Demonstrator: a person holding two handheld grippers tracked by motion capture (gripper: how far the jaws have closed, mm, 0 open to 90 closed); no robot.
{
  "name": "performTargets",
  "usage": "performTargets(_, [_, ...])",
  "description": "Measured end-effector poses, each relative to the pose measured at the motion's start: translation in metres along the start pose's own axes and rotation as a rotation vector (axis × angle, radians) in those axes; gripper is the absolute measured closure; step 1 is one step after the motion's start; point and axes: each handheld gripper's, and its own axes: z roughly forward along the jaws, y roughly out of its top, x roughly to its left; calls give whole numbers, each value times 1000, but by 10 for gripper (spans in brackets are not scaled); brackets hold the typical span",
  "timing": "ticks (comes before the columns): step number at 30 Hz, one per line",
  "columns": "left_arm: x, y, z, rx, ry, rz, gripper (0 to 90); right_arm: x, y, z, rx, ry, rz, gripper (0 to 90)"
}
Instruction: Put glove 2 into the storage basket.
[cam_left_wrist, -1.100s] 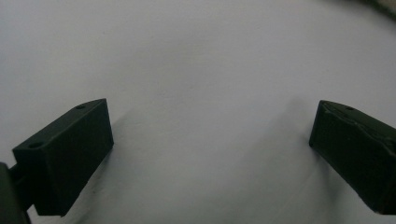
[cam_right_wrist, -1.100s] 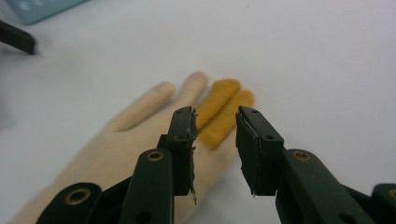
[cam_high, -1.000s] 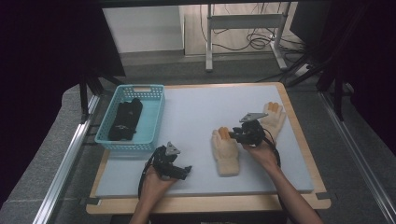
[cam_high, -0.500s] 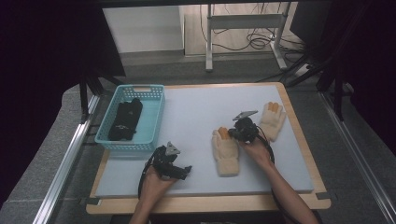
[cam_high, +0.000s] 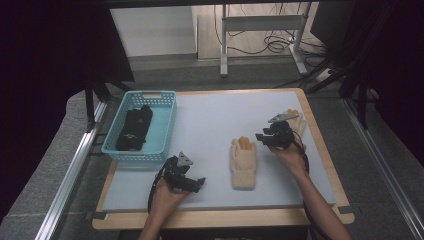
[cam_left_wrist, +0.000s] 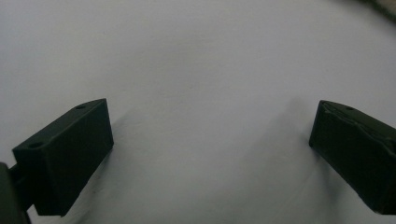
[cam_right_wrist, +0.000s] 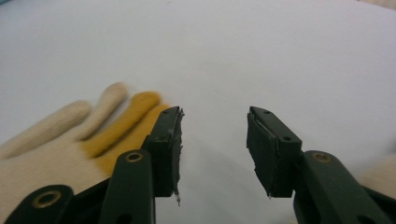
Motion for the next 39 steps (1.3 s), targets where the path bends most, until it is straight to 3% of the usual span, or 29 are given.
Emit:
performTargets(11, [0, 0, 0, 1, -1, 0, 0, -74, -6, -29, -8, -122, 75, 453])
performTargets(16, [0, 0, 0, 1, -1, 1, 0, -97, -17, -33, 3, -162, 119, 409])
performTargets(21, [0, 0, 0, -1, -1, -2, 0, -107, -29, -33, 5, -214, 168, 414])
performTargets(23, [0, 0, 0, 1, -1, 0, 0, -112, -35, -37, 0, -230, 185, 533])
performTargets(25, [0, 0, 0, 1, -1, 0, 0, -117, -40, -41, 3, -237, 215, 581])
performTargets(33, [0, 0, 0, 1, -1, 0, 0, -120, -61, -31, 33, -214, 255, 507])
performTargets(35, [0, 0, 0, 1, -1, 0, 0, -116, -62, -28, 13, -220, 255, 613])
performTargets(37, [0, 0, 0, 2, -1, 0, 0, -114, -62, -28, 10, -188, 277, 798])
performTargets(38, [0, 0, 0, 2, -1, 0, 0, -113, -61, -28, 12, -164, 283, 846])
performTargets(39, [0, 0, 0, 1, -1, 0, 0, -111, -60, -27, 18, -177, 278, 857])
